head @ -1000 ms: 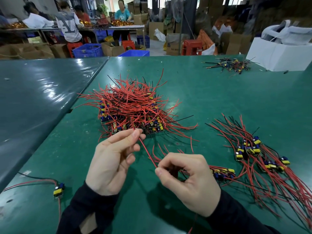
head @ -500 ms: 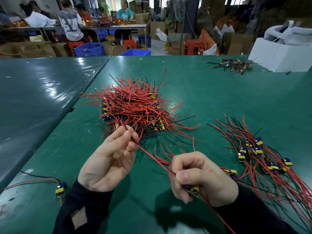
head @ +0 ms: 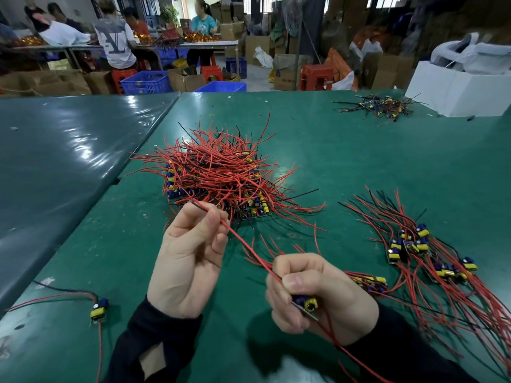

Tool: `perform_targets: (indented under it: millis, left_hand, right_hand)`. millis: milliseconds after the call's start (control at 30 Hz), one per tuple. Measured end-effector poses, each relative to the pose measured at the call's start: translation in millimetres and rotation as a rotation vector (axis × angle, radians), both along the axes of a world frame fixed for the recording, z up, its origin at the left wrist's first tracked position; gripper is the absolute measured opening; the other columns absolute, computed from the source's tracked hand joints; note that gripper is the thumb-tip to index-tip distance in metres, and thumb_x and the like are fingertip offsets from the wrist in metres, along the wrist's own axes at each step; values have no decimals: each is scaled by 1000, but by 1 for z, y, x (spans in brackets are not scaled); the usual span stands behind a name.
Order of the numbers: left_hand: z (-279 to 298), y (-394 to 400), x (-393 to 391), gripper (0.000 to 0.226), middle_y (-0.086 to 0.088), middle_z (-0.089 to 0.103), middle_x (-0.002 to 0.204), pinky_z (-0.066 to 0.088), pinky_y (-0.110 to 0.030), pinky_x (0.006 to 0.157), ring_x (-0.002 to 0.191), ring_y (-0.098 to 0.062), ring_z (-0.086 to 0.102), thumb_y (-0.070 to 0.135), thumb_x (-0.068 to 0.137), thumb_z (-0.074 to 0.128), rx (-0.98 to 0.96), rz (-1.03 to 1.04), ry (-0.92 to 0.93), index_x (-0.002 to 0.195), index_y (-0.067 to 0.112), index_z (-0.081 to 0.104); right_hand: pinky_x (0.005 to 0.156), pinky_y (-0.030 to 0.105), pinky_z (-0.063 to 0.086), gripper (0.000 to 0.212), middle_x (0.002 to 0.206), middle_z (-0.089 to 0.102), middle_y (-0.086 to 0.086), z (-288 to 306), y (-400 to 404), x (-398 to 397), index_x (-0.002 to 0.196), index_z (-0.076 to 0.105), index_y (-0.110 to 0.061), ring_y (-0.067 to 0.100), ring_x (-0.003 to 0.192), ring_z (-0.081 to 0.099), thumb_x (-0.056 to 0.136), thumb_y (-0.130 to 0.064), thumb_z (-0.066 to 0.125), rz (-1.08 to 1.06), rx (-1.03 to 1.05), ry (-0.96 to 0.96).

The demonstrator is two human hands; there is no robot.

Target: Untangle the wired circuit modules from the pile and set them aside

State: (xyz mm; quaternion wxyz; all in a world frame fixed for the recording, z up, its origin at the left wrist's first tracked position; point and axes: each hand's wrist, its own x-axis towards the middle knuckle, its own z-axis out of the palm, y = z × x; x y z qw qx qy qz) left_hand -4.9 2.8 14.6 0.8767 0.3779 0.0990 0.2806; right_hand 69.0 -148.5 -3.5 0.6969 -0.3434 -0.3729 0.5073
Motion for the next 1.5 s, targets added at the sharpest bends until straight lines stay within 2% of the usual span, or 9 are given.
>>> perform_targets:
  millis: [133, 267, 433, 633, 900, 1100, 1200, 1367, 1500]
  left_hand:
    - [1, -7, 4, 6, 3, 67, 60, 46, -11, 45, 49, -3, 59, 13, 54, 71, 101, 214, 69, 54, 19, 68]
    - [0, -2, 3, 14, 2, 68, 62, 45, -9, 46, 49, -2, 58, 12, 59, 67, 135, 178, 128, 66, 18, 76]
    - [1, 2, 3, 14, 1, 67, 60, 46, -9, 46, 49, -3, 58, 12, 66, 63, 136, 174, 134, 62, 17, 75]
    - [-1, -1, 6, 10, -1, 67, 60, 45, -10, 44, 47, -3, 56, 11, 66, 65, 171, 223, 154, 64, 13, 75]
    - [-6, 3, 8, 11, -6, 63, 50, 43, -16, 39, 38, -9, 52, -2, 79, 69, 497, 467, 242, 69, 2, 67]
    - [-8, 4, 6, 15, -7, 66, 55, 45, -16, 39, 46, -18, 65, 5, 86, 64, 572, 476, 294, 71, 5, 66]
    - [-8, 3, 4, 17, -2, 66, 57, 45, -15, 43, 50, -13, 65, 7, 91, 56, 462, 358, 304, 77, 7, 65]
    - [-7, 8, 4, 7, 7, 54, 59, 45, -11, 50, 50, -4, 53, 21, 82, 52, 7, 53, 161, 78, 17, 55]
    - [-7, 11, 4, 8, 12, 58, 67, 48, -12, 56, 59, -3, 57, 31, 80, 54, -47, 90, 100, 82, 25, 57]
  right_hand:
    - [50, 14, 40, 16, 52, 59, -6, 2, 0, -2, 64, 64, -22, 4, 44, 48, 79, -21, 58, -211, -46, -279]
    - [49, 14, 41, 17, 52, 60, -5, 4, -1, -1, 63, 65, -21, 4, 44, 48, 78, -22, 57, -195, -61, -283]
    - [46, 15, 39, 16, 49, 58, -4, 2, 0, 1, 61, 64, -20, 8, 42, 46, 75, -25, 57, -176, -62, -206]
    - [49, 14, 40, 16, 52, 60, -5, 2, 0, 2, 63, 64, -21, 6, 44, 48, 78, -22, 57, -180, -73, -281]
    - [53, 16, 42, 23, 54, 59, -6, 2, 0, -1, 65, 60, -21, 5, 48, 54, 83, -7, 60, -225, -156, -453]
    - [54, 23, 40, 19, 56, 59, -4, -1, 1, -5, 66, 60, -24, 12, 51, 51, 82, -13, 62, -324, -214, -625]
    - [53, 21, 39, 18, 56, 59, -5, -2, 1, -6, 68, 59, -23, 10, 50, 48, 82, -13, 62, -316, -228, -661]
    - [54, 21, 40, 15, 57, 61, -3, -2, 2, -4, 68, 60, -20, 11, 52, 50, 83, -14, 62, -335, -232, -618]
    - [47, 18, 42, 8, 64, 68, -1, -5, 4, -2, 80, 67, -14, 8, 47, 52, 81, -20, 62, -333, -257, -449]
